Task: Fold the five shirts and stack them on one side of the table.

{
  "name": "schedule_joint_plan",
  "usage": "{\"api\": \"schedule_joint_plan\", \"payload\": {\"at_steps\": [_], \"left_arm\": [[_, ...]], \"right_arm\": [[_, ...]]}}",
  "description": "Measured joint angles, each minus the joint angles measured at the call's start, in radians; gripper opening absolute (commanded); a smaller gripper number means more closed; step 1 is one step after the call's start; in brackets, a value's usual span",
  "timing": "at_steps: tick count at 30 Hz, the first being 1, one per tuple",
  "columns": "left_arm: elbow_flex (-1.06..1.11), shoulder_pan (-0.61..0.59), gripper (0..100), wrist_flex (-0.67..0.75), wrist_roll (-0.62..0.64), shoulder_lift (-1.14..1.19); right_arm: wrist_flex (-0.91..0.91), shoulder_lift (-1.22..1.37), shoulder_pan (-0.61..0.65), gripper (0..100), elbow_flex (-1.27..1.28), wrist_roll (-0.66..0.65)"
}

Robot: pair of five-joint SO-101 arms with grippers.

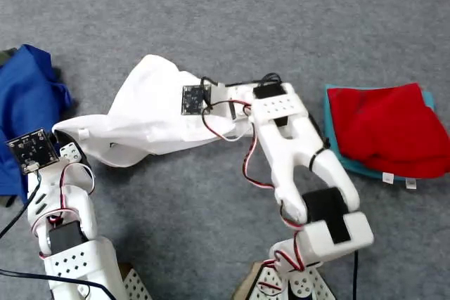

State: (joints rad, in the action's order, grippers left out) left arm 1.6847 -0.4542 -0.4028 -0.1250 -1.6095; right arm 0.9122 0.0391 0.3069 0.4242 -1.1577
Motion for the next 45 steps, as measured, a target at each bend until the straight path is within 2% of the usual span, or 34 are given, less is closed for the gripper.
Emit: {"api": "schedule_joint_plan", "payload": {"at_steps": [6, 9, 17, 23, 31, 36, 40, 45], "left_arm": [[-0.003, 0.000, 2, 0.000, 0.048, 0.000], [-0.083, 0.000, 2, -0.031, 0.068, 0.002], [-0.419, 0.089, 2, -0.292, 0.087, 0.005], [-0.756, 0.127, 2, -0.479, 0.092, 0.170], [-1.430, 0.132, 2, -0.812, 0.110, 0.683], [-1.906, 0.161, 2, -1.073, 0.084, 0.922], [-2.213, 0.245, 2, -1.283, -0.015, 1.054], [-2.403, 0.204, 2, -1.346, -0.071, 1.154]], "right_arm": [[0.146, -0.227, 0.000, 0.5, -0.095, 0.095], [0.210, -0.358, 0.000, 0.5, -0.189, 0.183], [0.462, -0.509, -0.038, 0.5, -0.643, 0.433], [0.597, -0.448, -0.118, 0.5, -1.148, 0.470], [0.555, -0.311, -0.149, 0.5, -1.705, 0.425], [0.453, -0.304, -0.149, 0.5, -1.775, 0.370], [0.358, -0.304, -0.152, 0.5, -1.783, 0.344], [0.301, -0.305, -0.152, 0.5, -1.784, 0.341]]}}
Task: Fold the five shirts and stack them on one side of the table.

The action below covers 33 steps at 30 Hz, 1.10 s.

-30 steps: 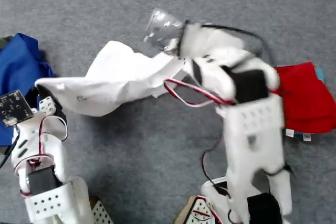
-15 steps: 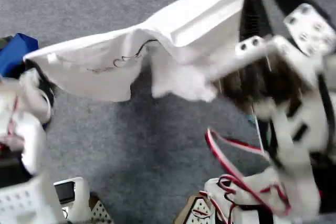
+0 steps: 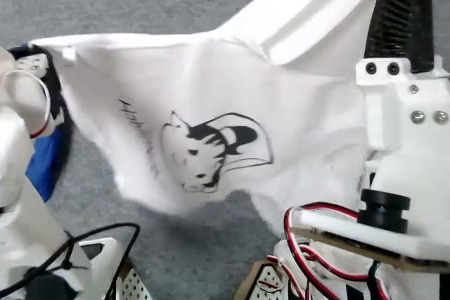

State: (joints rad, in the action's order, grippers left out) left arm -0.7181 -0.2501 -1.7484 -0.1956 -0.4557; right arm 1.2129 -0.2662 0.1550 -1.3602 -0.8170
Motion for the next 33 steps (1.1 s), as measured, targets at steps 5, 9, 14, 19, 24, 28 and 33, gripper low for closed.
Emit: {"api": "schedule_joint_plan", "payload": {"at_steps": [5, 9, 14, 19, 24, 28, 33], "left_arm": [[-0.063, -0.098, 2, -0.002, -0.074, 0.014], [-0.063, -0.146, 2, -0.002, -0.127, -0.009], [0.014, -0.149, 2, -0.002, -0.167, -0.078], [0.158, -0.149, 2, -0.002, -0.207, -0.187], [0.334, -0.124, 2, -0.002, -0.212, -0.305], [0.537, -0.077, 2, -0.002, -0.213, -0.356], [0.818, -0.118, 2, 0.086, -0.213, -0.400]], "right_arm": [[0.046, 0.003, 0.000, 0.5, 0.000, 0.000], [0.107, 0.006, -0.002, 0.5, 0.038, 0.000], [0.118, 0.017, -0.003, 0.5, 0.107, 0.000], [0.118, 0.009, -0.002, 0.5, 0.106, 0.000], [0.199, 0.011, -0.002, 0.5, 0.121, 0.000], [0.408, 0.009, 0.072, 0.8, 0.216, 0.000], [0.546, 0.018, 0.195, 3.7, 0.477, 0.026]]}}
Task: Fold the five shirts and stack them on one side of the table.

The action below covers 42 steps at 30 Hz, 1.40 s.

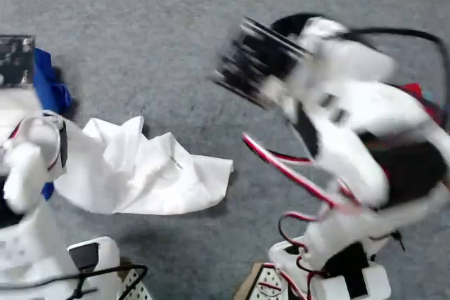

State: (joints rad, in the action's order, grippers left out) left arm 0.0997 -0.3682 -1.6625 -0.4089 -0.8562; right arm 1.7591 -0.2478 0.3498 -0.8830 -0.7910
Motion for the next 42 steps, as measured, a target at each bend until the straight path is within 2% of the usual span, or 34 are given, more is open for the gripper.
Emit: {"api": "schedule_joint_plan", "payload": {"at_steps": [5, 10, 14, 17, 26, 33, 37, 42], "left_arm": [[0.262, -0.132, 2, 0.158, -0.018, -0.101], [0.543, -0.196, 2, 0.305, -0.077, -0.206], [0.741, -0.249, 2, 0.431, -0.081, -0.269], [0.844, -0.259, 2, 0.471, -0.081, -0.282], [0.921, -0.265, 2, 0.483, -0.081, -0.284], [0.996, -0.265, 2, 0.483, -0.081, -0.292], [1.017, -0.269, 2, 0.483, -0.081, -0.292], [1.017, -0.269, 2, 0.483, -0.081, -0.292]], "right_arm": [[-0.044, 0.035, 0.129, 11.5, 0.358, 0.077], [-0.189, 0.129, 0.298, 12.2, 0.680, 0.103], [-0.308, 0.249, 0.407, 12.2, 0.812, 0.147], [-0.367, 0.367, 0.427, 12.2, 0.822, 0.172], [-0.390, 0.718, 0.428, 12.4, 0.671, 0.215], [-0.279, 0.967, 0.443, 11.5, 0.399, 0.229], [-0.222, 1.112, 0.442, 0.1, 0.253, 0.227], [-0.083, 1.229, 0.402, 0.4, 0.058, 0.163]]}}
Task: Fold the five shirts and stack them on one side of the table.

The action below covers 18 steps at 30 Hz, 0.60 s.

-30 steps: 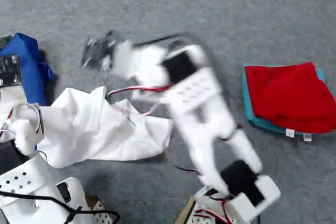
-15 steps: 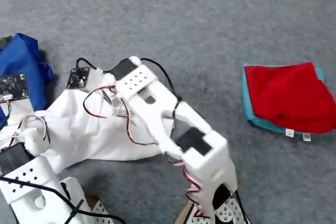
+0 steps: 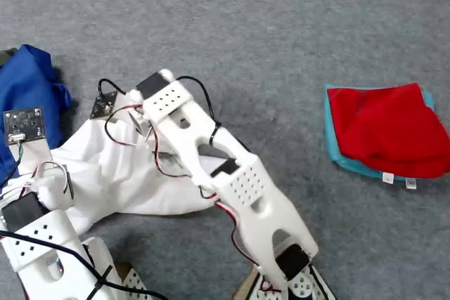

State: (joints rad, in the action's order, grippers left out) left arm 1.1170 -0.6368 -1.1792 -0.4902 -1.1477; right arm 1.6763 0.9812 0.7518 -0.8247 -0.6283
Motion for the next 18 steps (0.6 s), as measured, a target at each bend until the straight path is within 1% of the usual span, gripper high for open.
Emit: {"api": "schedule_joint_plan", "payload": {"at_steps": [3, 8, 14, 18], "left_arm": [[0.000, 0.000, 2, 0.000, 0.000, 0.000], [0.000, 0.000, 2, 0.008, 0.000, 0.000], [0.003, 0.000, 2, 0.072, 0.000, 0.000], [0.003, 0.060, 2, 0.084, 0.000, 0.000]], "right_arm": [[0.071, 0.025, -0.040, 0.4, -0.068, -0.020], [0.087, 0.017, -0.127, 0.4, -0.061, -0.028], [0.087, -0.124, -0.221, 0.4, 0.115, -0.044], [0.087, -0.249, -0.316, 0.4, 0.276, -0.094]]}}
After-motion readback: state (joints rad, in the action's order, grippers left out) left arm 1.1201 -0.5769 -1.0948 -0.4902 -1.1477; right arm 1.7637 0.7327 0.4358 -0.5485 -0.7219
